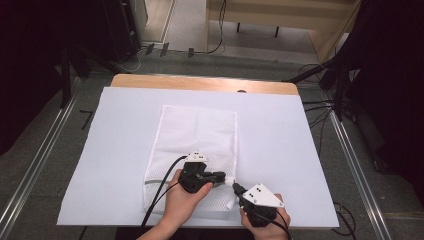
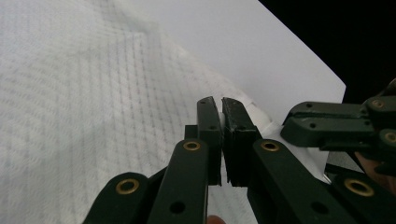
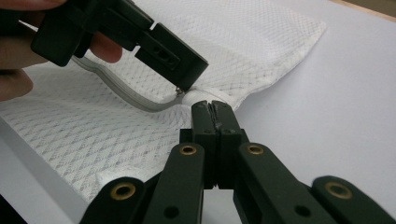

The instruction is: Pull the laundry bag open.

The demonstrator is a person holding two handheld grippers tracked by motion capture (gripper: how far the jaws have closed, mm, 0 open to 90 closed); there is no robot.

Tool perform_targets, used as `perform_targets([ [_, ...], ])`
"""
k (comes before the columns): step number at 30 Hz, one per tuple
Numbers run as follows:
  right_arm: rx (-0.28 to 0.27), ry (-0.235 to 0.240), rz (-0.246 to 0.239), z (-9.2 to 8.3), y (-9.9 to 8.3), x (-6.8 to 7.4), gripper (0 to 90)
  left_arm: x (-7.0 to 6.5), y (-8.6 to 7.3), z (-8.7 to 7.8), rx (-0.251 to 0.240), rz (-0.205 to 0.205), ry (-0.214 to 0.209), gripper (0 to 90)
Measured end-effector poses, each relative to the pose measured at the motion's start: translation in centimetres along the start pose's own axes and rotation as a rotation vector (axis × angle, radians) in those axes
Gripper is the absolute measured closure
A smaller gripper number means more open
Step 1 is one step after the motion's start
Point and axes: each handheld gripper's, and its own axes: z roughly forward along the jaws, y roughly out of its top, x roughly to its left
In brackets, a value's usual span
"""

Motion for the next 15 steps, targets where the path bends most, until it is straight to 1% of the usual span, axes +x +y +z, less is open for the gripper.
perform_targets([
  [1, 0.0, 0.0, 0.0, 0.0, 0.0, 0.0, 90.0, 0.0, 0.0, 0.0, 0.0, 0.0, 0.0, 87.5],
  [3, 0.005, 0.01, 0.007, 0.0, 0.0, -0.2, 90.0, 0.5, -0.3, -0.3, -0.001, -0.01, 0.007, 87.5],
  [6, 0.008, 0.011, 0.008, 0.0, 0.0, -0.3, 90.0, 1.0, -0.6, -0.8, -0.007, -0.016, 0.02, 87.5],
  [7, 0.006, 0.007, 0.002, -0.1, 0.0, -0.2, 90.0, 1.4, -0.8, -1.3, -0.013, -0.019, 0.028, 87.5],
  [8, 0.006, 0.007, 0.002, -0.1, 0.0, -0.2, 90.0, 1.4, -0.8, -1.3, -0.013, -0.019, 0.028, 87.5],
  [9, 0.004, -0.001, -0.004, -0.1, 0.1, -0.2, 90.0, 1.8, -1.1, -1.7, -0.017, -0.026, 0.034, 87.5],
  [10, 0.004, -0.001, -0.004, -0.1, 0.1, -0.2, 90.0, 1.8, -1.1, -1.7, -0.017, -0.026, 0.034, 87.5],
  [11, 0.003, -0.009, -0.01, -0.1, 0.1, -0.2, 90.0, 2.3, -1.4, -2.2, -0.024, -0.033, 0.046, 87.5],
  [12, 0.003, -0.009, -0.01, -0.1, 0.1, -0.2, 90.0, 2.3, -1.4, -2.2, -0.024, -0.033, 0.046, 87.5],
  [13, 0.004, -0.016, -0.01, -0.1, 0.1, -0.4, 90.0, 2.7, -1.7, -2.6, -0.026, -0.04, 0.05, 87.5],
  [15, 0.006, -0.019, -0.008, -0.1, 0.0, -0.4, 90.0, 2.9, -1.8, -2.8, -0.028, -0.042, 0.056, 87.5],
])
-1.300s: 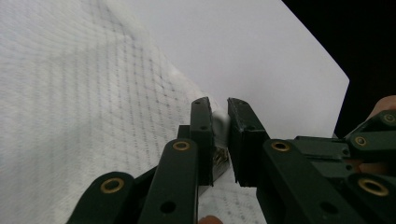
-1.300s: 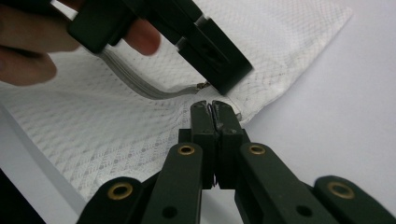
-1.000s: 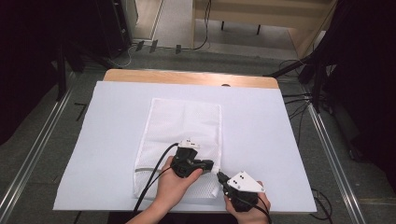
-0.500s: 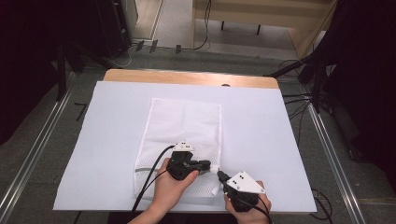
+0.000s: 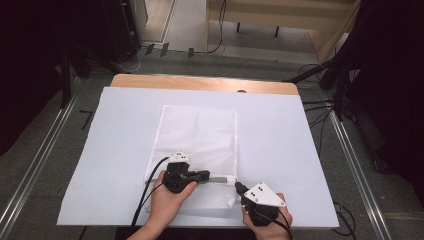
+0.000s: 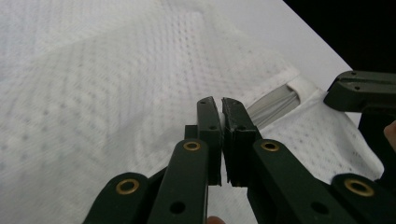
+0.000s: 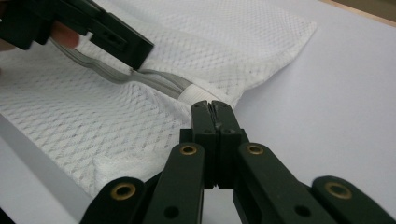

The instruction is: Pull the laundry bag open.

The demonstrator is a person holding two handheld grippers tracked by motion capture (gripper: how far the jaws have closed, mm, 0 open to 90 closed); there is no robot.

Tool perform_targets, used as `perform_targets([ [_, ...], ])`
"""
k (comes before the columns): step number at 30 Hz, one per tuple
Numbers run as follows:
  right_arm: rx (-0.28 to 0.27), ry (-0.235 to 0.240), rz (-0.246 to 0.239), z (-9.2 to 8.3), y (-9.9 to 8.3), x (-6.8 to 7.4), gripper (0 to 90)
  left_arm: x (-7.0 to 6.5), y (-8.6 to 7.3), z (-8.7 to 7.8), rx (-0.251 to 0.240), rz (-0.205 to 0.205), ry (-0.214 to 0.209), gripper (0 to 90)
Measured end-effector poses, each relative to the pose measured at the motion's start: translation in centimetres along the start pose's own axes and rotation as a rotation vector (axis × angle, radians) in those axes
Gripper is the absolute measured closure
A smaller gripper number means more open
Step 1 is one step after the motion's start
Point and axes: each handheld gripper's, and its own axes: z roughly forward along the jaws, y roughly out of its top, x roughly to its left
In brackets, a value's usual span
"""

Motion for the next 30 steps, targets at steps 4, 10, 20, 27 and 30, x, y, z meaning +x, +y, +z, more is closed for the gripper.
perform_targets([
  [4, 0.003, -0.007, -0.004, 0.0, 0.0, -0.1, 90.0, 0.5, -0.3, -1.1, -0.01, 0.008, 0.017, 87.5],
  [10, 0.009, -0.009, -0.013, 0.1, 0.0, -0.1, 90.0, 1.4, -0.4, -2.7, -0.022, 0.009, 0.043, 87.4],
  [20, 0.008, -0.021, -0.004, 0.1, -0.1, -0.4, 90.0, 3.5, -1.4, -4.9, -0.022, -0.006, 0.091, 87.4],
  [27, 0.006, -0.024, -0.005, -0.1, 0.0, -0.4, 90.0, 4.8, -2.1, -6.0, -0.01, -0.005, 0.136, 87.4],
  [30, 0.003, -0.025, -0.004, -0.1, 0.0, -0.4, 90.0, 5.7, -2.6, -6.7, -0.003, -0.01, 0.157, 87.4],
])
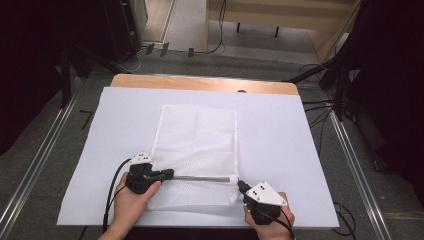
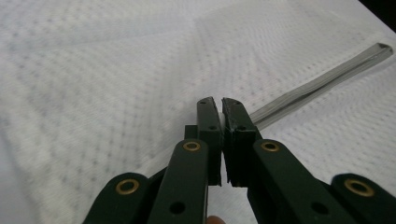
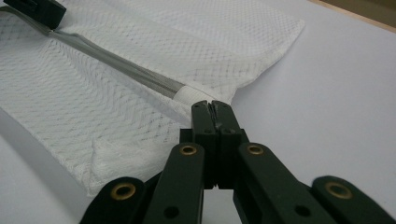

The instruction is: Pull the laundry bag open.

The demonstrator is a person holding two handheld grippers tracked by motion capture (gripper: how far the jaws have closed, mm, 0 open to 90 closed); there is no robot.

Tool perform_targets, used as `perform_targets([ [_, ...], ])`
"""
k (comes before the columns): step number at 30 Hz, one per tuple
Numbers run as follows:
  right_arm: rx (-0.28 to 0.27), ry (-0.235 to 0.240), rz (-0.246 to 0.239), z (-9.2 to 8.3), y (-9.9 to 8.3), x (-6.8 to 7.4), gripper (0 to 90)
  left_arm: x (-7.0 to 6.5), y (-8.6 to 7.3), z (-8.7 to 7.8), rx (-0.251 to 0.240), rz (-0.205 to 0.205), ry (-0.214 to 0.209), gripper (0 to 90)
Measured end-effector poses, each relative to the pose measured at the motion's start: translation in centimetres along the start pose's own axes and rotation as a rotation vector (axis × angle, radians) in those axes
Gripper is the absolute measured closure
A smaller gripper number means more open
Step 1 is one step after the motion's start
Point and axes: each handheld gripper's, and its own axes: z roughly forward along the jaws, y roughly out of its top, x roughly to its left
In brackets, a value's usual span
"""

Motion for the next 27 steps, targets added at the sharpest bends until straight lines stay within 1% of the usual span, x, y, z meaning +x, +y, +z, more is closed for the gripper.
perform_targets([
  [3, -0.001, -0.001, -0.002, 0.0, 0.0, 0.0, 90.0, 0.4, -0.2, -0.3, -0.001, -0.001, 0.01, 87.4],
  [6, 0.002, 0.0, -0.001, 0.0, 0.0, 0.0, 90.0, 0.8, -0.4, -0.6, 0.004, 0.016, 0.031, 87.4],
  [8, 0.003, -0.005, -0.01, 0.1, 0.0, 0.1, 90.0, 1.2, -0.4, -1.1, -0.002, 0.014, 0.045, 87.4],
  [9, 0.003, -0.005, -0.01, 0.1, 0.0, 0.1, 90.0, 1.2, -0.4, -1.1, -0.002, 0.014, 0.045, 87.4],
  [11, 0.005, -0.009, -0.016, 0.1, 0.0, 0.1, 90.0, 1.7, -0.5, -1.6, -0.011, 0.002, 0.047, 87.4],
  [12, 0.005, -0.009, -0.016, 0.1, 0.0, 0.1, 90.0, 1.7, -0.5, -1.6, -0.011, 0.002, 0.047, 87.4],
  [16, 0.005, -0.011, -0.018, 0.1, 0.0, 0.1, 90.0, 2.5, -0.7, -2.5, -0.015, -0.008, 0.051, 87.3],
  [21, 0.014, -0.013, -0.023, 0.2, 0.0, 0.0, 90.0, 2.8, -1.0, -3.0, -0.015, -0.007, 0.052, 87.4],
  [22, 0.016, -0.015, -0.023, 0.2, 0.0, -0.1, 90.0, 2.9, -1.0, -3.2, -0.021, -0.015, 0.047, 87.3],
  [23, 0.015, -0.011, -0.019, 0.2, 0.0, -0.2, 90.0, 3.0, -1.1, -3.3, -0.019, -0.014, 0.04, 87.3],
  [25, 0.014, -0.01, -0.018, 0.2, 0.0, -0.2, 90.0, 3.1, -1.1, -3.4, -0.019, -0.013, 0.047, 87.3],
  [27, 0.021, -0.017, -0.024, 0.3, 0.0, -0.1, 90.0, 3.4, -1.3, -3.8, -0.023, -0.02, 0.044, 87.3],
])
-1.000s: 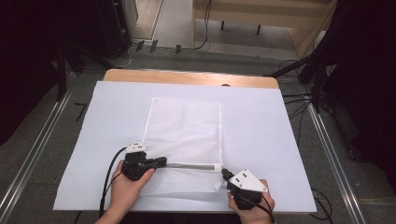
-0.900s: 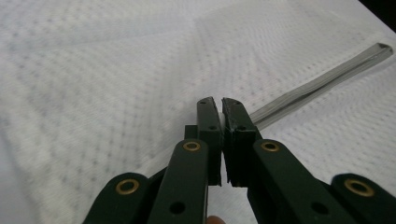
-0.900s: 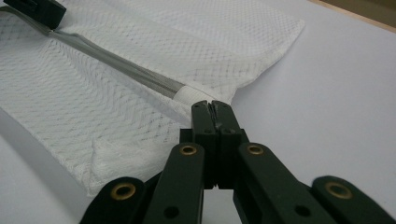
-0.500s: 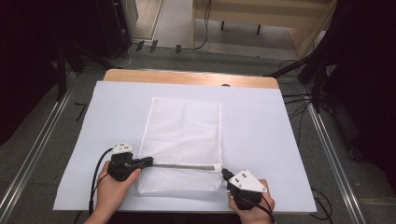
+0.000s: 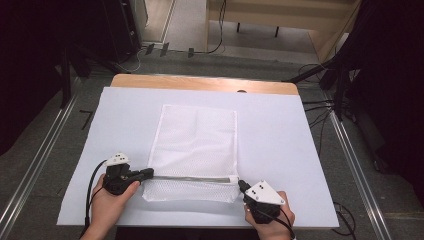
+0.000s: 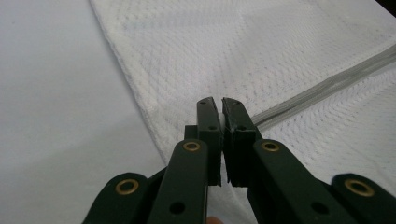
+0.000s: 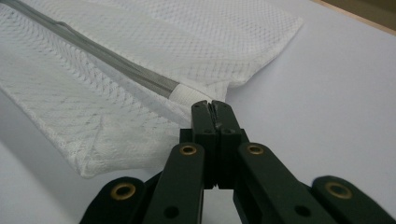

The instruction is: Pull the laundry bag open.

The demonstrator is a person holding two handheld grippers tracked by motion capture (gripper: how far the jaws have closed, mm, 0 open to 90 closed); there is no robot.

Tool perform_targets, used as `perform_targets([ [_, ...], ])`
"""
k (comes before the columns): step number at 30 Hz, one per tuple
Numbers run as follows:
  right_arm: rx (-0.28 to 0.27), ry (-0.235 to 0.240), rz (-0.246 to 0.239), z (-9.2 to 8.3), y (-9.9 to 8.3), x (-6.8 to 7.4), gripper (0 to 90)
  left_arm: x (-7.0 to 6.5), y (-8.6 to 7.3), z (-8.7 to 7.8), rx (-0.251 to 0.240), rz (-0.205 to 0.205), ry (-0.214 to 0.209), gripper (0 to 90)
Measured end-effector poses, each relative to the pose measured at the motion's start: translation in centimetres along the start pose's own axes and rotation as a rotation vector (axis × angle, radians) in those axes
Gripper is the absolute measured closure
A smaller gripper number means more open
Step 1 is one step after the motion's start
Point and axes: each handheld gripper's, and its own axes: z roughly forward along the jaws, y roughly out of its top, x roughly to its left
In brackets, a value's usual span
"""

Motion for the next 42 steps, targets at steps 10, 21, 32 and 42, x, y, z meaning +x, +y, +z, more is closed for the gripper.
perform_targets([
  [10, 0.007, -0.005, -0.008, 0.1, 0.1, 0.0, 90.0, 0.5, -0.2, -0.5, -0.007, -0.006, -0.002, 87.2],
  [21, 0.004, 0.016, 0.02, 0.1, -0.2, -0.5, 90.0, 1.2, -1.1, -1.4, -0.086, -0.01, 0.013, 64.0],
  [32, -0.07, 0.059, 0.062, -0.2, -0.5, -0.9, 68.7, 2.5, -2.2, -4.5, -0.199, -0.006, 0.153, 9.2],
  [42, -0.094, 0.016, 0.176, -0.4, -0.6, -3.0, 19.7, 3.1, -2.5, -5.8, -0.25, 0.012, 0.135, 8.5],
])
